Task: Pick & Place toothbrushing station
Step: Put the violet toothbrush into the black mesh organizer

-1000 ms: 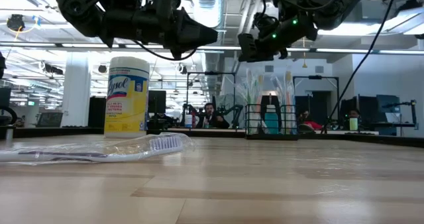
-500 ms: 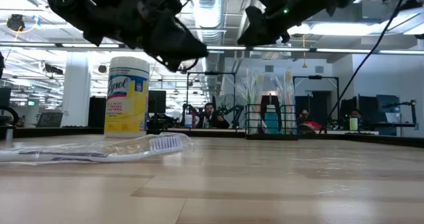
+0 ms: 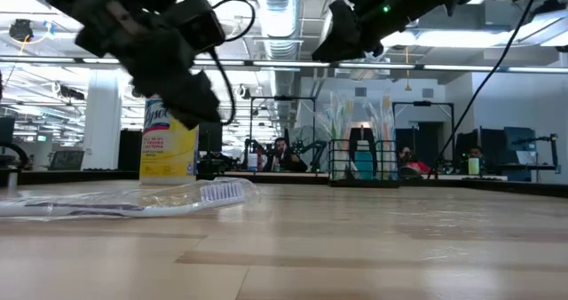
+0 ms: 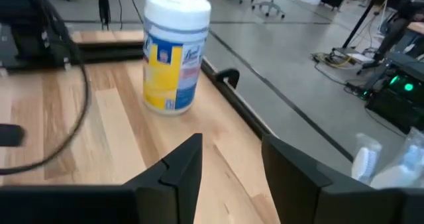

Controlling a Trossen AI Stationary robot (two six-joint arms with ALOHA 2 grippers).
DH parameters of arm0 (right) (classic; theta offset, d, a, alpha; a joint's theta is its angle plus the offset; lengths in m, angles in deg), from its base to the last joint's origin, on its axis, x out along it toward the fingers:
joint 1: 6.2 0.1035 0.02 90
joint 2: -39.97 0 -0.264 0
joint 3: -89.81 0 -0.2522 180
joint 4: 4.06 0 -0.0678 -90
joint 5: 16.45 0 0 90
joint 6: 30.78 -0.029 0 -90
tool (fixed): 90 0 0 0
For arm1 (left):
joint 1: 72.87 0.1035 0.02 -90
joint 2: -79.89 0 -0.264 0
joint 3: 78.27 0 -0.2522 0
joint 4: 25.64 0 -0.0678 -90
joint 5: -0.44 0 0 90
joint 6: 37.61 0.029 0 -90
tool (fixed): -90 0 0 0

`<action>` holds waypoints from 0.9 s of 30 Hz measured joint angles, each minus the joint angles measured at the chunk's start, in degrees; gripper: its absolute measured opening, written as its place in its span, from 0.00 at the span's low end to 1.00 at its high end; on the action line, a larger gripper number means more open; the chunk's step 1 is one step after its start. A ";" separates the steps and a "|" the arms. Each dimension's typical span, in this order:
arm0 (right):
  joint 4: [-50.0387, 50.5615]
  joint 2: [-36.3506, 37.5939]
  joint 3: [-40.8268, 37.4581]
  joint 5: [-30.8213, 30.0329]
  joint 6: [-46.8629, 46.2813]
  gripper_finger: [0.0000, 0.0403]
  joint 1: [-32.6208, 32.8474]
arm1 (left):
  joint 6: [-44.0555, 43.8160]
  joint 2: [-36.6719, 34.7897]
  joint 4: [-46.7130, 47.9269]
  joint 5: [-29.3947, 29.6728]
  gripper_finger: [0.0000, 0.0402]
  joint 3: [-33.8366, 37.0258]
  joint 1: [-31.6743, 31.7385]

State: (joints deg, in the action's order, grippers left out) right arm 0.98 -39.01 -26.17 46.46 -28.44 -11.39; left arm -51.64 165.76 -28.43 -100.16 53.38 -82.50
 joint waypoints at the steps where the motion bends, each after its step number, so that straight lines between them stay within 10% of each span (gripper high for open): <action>1: 0.33 -0.04 0.00 0.00 -0.43 0.36 -0.02 | -0.86 0.00 0.90 -0.10 0.19 0.00 -1.00; 27: 3.67 -0.02 0.00 0.00 -2.37 0.32 -0.58 | -13.50 6.11 -0.04 1.70 0.36 -0.03 -6.52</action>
State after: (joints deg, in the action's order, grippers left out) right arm 4.65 -39.03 -26.17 46.46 -30.82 -11.97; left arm -65.15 171.87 -28.47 -98.46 53.35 -89.02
